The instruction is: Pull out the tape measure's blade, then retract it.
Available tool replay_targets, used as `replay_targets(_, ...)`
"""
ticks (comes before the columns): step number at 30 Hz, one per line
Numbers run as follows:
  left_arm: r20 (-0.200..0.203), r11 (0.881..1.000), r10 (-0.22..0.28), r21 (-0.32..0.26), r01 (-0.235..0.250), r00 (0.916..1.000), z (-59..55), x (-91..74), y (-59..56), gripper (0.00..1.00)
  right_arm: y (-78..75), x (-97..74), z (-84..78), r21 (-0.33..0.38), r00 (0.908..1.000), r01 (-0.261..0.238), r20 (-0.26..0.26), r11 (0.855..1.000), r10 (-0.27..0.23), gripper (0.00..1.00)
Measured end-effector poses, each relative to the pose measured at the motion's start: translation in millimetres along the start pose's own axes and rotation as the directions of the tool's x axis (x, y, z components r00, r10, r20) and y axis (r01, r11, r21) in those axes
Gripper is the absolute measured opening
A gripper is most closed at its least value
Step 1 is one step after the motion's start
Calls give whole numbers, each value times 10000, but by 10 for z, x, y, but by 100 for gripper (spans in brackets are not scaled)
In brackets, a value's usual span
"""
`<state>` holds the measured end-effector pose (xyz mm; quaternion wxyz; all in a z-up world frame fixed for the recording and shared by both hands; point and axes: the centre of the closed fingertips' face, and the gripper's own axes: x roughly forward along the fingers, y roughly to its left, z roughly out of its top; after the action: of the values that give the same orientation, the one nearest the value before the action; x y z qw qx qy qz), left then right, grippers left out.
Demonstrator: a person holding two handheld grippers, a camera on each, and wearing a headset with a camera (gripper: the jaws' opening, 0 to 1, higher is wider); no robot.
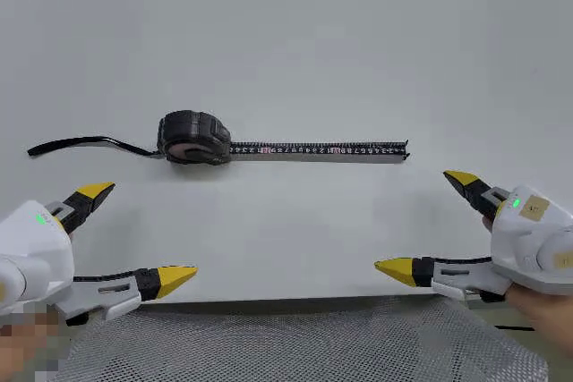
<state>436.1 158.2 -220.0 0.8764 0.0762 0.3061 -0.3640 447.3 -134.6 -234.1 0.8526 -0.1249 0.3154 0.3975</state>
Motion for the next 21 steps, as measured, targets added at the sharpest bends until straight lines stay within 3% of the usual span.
replay_targets(7,67,10000,-31,-9,31,10000,52,-18,5,92,21,-41,33,7,9999,61,109,10000,-61,99)
replay_targets(21,-44,9999,-83,60,83,10000,44,-16,-17,91,27,-68,-2,38,10000,48,34,10000,-48,99)
